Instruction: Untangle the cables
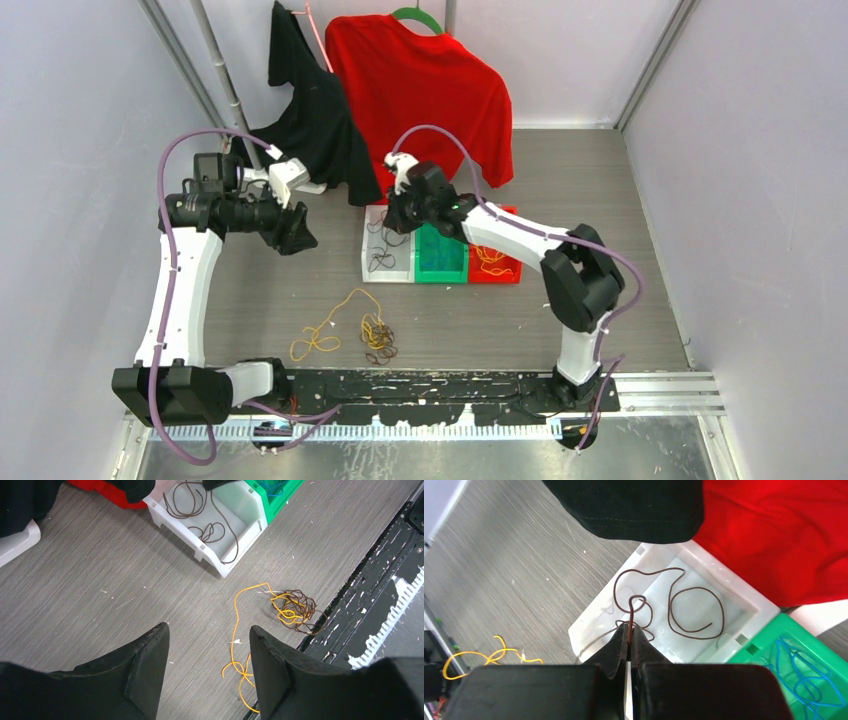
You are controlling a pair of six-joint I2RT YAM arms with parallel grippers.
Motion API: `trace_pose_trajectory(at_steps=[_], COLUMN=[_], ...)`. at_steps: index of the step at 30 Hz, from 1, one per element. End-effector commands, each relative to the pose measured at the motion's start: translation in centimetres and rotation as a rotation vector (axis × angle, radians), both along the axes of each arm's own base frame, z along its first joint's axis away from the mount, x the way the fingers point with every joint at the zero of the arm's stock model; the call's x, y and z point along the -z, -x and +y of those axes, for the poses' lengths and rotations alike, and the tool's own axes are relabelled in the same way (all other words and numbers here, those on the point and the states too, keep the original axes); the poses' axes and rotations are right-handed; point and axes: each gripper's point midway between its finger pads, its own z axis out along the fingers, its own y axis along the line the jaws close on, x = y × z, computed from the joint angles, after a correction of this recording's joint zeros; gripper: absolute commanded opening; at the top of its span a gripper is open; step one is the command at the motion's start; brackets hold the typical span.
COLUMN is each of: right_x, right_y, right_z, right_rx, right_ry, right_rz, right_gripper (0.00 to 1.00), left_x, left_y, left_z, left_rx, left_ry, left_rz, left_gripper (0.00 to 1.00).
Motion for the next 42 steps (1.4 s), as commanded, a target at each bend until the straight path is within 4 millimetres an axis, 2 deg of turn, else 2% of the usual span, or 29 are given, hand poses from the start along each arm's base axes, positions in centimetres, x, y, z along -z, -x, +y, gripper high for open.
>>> trace_pose_trajectory(at_steps=[1, 13, 18, 20, 23, 26, 28, 32, 36, 42], right_x=[2.1, 7.3, 8.0, 7.3, 5.1, 3.4, 2.2, 0.6, -0.9, -2.5], right_y=[-0.7, -3.4, -4.4, -4.6, -4.8, -4.4, -4.1, -3.5, -2.7, -2.4], right_z=[0.0, 1.2, 2.1, 2.3, 2.9, 3.2, 2.9, 1.9, 1.5, 1.3], right_rx=[0.009, 0.043, 0.072, 0.090, 0.097, 0.075, 0.063, 0.049, 0.053, 0.085], right_ry=[0.182, 0.356, 0.405, 0.399, 0.359, 0.365, 0.376, 0.388, 0.347, 0.302], right_rz=[0.019, 0.012, -0.053, -0.084, -0.154, -0.197, -0.211, -0.248, -0.248, -0.250], right_gripper=[0.01, 0.01, 0.03, 0.08, 0.16, 0.34, 0.41, 0.47, 0.60, 0.62], left_x=[-1.3, -1.2, -0.3, 0.4, 1.2, 1.7, 1.9, 1.9, 2.4, 3.8], left_y=[-0.6, -1.0, -0.2, 0.6, 1.4, 1.7, 1.7, 1.6, 1.9, 2.2], left_z=[0.1, 0.1, -0.2, -0.4, -0.5, -0.5, -0.3, -0.2, -0.3, -0.1], left_rx=[-0.013, -0.007, 0.027, 0.064, 0.090, 0.099, 0.098, 0.101, 0.119, 0.124], left_ry=[0.010, 0.003, 0.012, 0.015, 0.013, 0.008, -0.004, -0.019, -0.016, -0.030], left_rz=[-0.068, -0.087, -0.044, -0.021, -0.004, 0.002, -0.002, -0.023, -0.021, 0.006], left_gripper=[0.60, 0.58, 0.59, 0.61, 0.63, 0.63, 0.63, 0.63, 0.63, 0.63])
